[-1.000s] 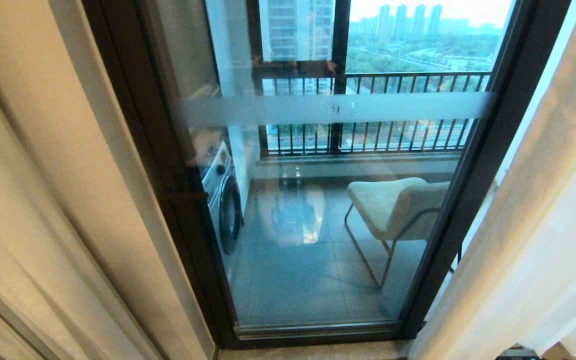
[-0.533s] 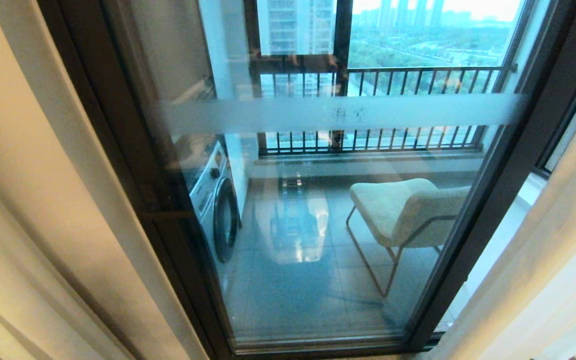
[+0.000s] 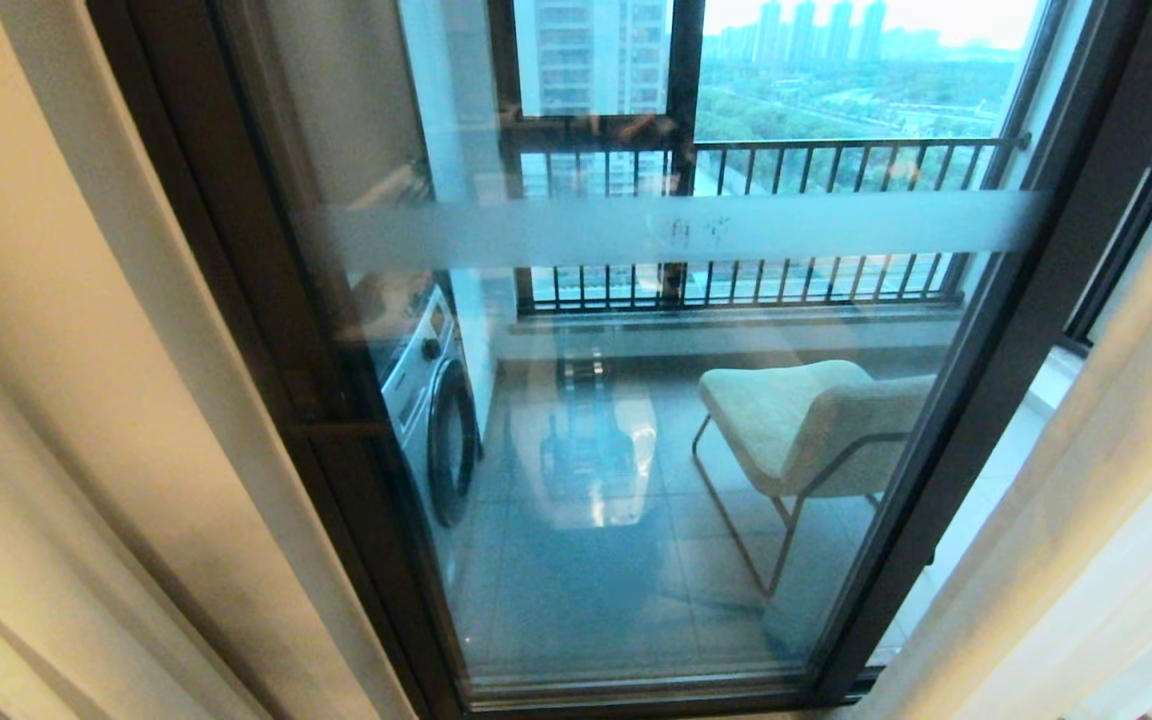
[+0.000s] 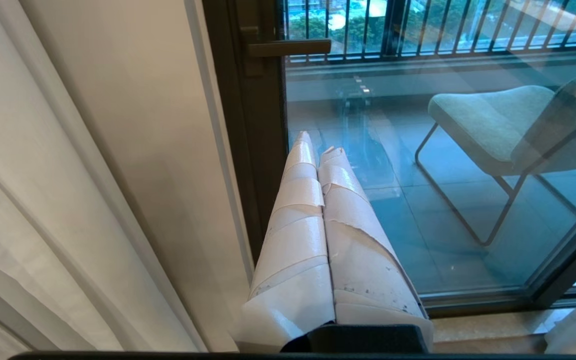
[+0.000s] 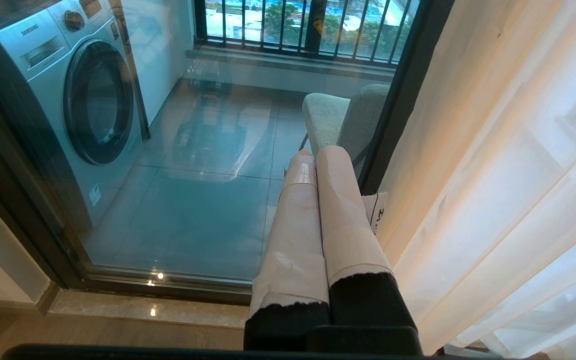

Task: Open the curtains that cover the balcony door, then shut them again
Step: Close the inner curtains on both sides

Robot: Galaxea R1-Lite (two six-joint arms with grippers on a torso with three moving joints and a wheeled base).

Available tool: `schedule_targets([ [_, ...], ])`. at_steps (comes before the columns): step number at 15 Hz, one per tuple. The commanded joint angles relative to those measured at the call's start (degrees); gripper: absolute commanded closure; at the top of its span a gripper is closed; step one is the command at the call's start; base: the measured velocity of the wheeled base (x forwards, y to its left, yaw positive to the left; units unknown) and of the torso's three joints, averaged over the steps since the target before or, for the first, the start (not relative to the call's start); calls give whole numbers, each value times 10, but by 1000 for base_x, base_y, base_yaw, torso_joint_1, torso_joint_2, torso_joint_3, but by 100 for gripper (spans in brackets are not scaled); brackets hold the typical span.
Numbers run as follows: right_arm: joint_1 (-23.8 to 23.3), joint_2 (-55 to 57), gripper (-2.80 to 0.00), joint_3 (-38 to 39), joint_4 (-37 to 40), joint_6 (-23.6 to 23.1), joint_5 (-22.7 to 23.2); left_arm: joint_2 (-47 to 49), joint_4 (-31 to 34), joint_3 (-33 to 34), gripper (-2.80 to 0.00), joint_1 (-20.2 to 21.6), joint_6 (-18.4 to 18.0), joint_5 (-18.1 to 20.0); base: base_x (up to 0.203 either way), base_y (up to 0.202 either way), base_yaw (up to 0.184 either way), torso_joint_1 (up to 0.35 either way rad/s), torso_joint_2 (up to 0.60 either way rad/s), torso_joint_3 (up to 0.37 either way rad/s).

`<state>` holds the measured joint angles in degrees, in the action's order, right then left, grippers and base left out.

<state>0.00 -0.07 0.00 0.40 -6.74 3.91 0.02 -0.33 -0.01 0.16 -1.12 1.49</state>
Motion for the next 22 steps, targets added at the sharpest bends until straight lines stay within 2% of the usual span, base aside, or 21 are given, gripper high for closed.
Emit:
schedule_targets([
  [1,0,1,0,0,0,0,0,0,0,0,0,0,-1,0,0,0,0,0,0,0],
  [12,0,1,0,0,0,0,0,0,-3,-6,0,0,-1,2,0,0,0,0,0,0],
  [16,0,1,0,0,0,0,0,6,2,-67,0,0,-2,2,0,0,0,0,0,0],
  [18,0,1,0,0,0,0,0,48,2,-106,0,1,-2,-1,0,0,0,0,0,0],
  [22,0,1,0,0,0,0,0,187,-10,-207,0,2,-2,-53,0,0,0,0,0,0],
])
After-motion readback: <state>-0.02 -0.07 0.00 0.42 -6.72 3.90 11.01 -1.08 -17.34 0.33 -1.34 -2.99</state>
